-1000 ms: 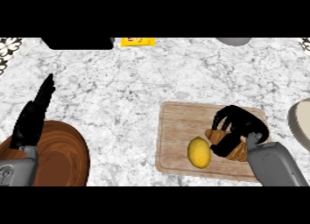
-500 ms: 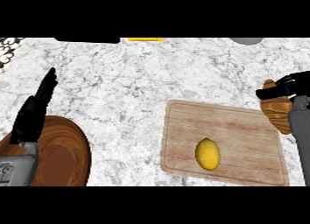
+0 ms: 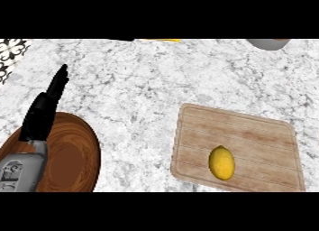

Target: Pick the croissant from the cutting board and place it in the tiered basket

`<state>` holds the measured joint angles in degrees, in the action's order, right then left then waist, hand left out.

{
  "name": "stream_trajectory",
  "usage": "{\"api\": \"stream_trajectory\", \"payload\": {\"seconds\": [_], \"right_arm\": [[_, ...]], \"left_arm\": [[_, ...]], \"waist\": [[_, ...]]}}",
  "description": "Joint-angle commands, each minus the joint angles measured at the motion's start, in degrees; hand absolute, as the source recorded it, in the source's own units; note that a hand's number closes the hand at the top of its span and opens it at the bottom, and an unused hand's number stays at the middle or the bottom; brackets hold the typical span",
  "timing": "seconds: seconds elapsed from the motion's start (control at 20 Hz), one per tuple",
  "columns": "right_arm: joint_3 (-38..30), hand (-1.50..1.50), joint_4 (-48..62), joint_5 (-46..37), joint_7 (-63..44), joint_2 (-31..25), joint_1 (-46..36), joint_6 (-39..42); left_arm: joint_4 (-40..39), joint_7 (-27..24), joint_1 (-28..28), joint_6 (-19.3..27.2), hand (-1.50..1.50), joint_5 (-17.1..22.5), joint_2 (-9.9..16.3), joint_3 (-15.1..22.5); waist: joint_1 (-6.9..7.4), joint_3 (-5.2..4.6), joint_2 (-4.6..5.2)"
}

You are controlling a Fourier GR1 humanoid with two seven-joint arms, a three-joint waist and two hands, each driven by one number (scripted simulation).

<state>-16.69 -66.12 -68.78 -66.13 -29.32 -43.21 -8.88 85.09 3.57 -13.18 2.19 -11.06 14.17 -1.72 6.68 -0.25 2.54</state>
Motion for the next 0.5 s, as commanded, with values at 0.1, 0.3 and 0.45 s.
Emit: {"api": "stream_trajectory", "payload": {"seconds": [0.1,0.3,0.45], "right_arm": [[-0.52,1.5,8.06,-16.76,-15.18,-3.62,-10.66,-3.79],[-1.05,1.5,14.4,-24.07,-18.07,-3.17,-15.8,1.39],[-3.04,1.5,18.06,-25.46,-17.81,-1.82,-21.07,3.96]], "left_arm": [[-1.24,0.48,-0.52,-0.23,0.0,-0.66,-0.92,1.36],[-1.36,2.42,-1.11,0.13,0.0,-0.38,-1.22,0.83],[-1.06,1.32,0.71,1.39,0.0,-1.13,-1.1,0.33]], "waist": [[1.14,-0.06,-0.01],[-0.25,0.05,-0.72],[-1.36,0.13,-1.36]]}}
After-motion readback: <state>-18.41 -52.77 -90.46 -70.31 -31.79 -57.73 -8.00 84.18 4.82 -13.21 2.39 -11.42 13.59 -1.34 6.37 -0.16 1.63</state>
